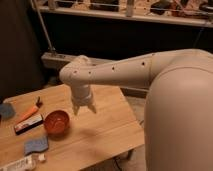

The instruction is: Place the ceramic cup in the ceramic bowl

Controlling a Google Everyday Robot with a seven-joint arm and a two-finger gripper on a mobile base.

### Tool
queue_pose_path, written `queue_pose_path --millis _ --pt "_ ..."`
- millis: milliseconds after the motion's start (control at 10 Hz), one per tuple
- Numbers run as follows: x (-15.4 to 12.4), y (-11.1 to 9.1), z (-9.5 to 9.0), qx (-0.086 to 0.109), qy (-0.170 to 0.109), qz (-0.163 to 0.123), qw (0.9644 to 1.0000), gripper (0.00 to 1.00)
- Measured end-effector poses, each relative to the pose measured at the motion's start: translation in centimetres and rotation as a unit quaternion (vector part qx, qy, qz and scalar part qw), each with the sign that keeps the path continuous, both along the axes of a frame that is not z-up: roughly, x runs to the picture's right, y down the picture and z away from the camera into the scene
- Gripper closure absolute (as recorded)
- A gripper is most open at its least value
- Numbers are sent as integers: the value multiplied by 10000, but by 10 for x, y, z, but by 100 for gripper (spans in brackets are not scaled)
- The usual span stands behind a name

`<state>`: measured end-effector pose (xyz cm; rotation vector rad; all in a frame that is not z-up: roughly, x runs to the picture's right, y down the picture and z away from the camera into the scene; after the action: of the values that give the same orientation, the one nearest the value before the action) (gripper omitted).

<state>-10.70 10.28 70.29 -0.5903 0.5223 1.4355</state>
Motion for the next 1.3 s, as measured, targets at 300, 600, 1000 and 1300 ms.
queue_pose_path --millis 300,600,1000,1300 --pt "0 0 0 1 0 0 10000 35" --pt "0 0 0 1 0 0 10000 35" --pt "-18 -23 10 365 -36 -147 9992 35" --pt "-56 -53 27 661 -96 -470 9967 35"
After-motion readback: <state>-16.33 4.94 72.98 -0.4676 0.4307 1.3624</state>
